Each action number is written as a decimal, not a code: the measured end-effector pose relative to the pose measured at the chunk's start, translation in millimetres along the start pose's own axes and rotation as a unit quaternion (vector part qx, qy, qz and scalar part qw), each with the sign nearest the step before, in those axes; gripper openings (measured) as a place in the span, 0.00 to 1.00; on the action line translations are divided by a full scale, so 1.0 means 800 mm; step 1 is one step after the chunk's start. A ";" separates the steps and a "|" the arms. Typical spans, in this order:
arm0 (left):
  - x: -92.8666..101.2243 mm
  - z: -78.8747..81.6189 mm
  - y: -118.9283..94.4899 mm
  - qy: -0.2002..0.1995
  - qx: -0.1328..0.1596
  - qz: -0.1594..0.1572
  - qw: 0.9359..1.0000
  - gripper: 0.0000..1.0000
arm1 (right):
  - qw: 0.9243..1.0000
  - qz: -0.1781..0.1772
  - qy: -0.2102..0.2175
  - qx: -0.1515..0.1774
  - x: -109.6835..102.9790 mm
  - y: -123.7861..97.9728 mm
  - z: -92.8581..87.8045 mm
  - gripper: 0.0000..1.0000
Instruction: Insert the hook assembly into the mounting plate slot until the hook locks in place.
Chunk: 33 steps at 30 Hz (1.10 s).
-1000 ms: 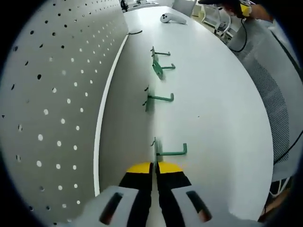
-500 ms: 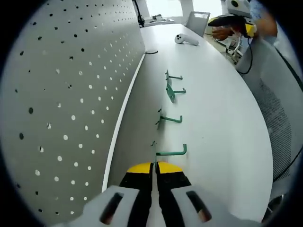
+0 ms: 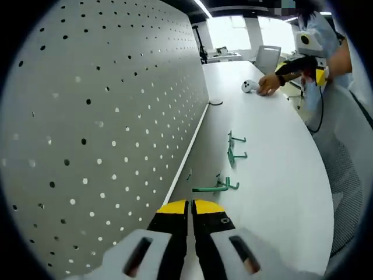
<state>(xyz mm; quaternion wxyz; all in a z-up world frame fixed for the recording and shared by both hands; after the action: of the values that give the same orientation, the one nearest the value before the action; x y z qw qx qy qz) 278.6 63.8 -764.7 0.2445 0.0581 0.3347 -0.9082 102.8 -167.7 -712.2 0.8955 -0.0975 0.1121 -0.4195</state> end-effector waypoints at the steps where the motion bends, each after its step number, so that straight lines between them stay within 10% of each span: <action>1: 0.000 0.007 -0.003 -0.014 0.016 0.004 1.000 0.02 | 1.000 0.001 0.001 0.002 0.000 0.001 0.002 0.63; 20: 0.008 0.061 -0.046 -0.088 0.120 0.076 0.986 0.02 | 0.999 0.012 0.005 0.047 -0.010 0.013 0.041 0.63; 33: 0.026 0.102 -0.086 -0.136 0.217 0.109 0.961 0.02 | 0.998 0.026 -0.006 0.065 -0.019 0.022 0.060 0.63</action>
<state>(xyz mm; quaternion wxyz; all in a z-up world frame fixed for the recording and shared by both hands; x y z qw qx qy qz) 232.2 48.7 -667.8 0.3667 0.0214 0.0850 -0.9262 120.1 -140.9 -669.3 0.9111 -0.0389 0.0819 -0.4021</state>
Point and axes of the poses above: the point that each gripper's makers call its tool centre point, and the gripper's own axes: y roughly forward along the fingers, x roughly to its right, z roughly out of its top, the point moved 3 cm from there along -y, roughly backward along the fingers, and after that the axes turned 5 degrees about z, right-handed, at the moved point
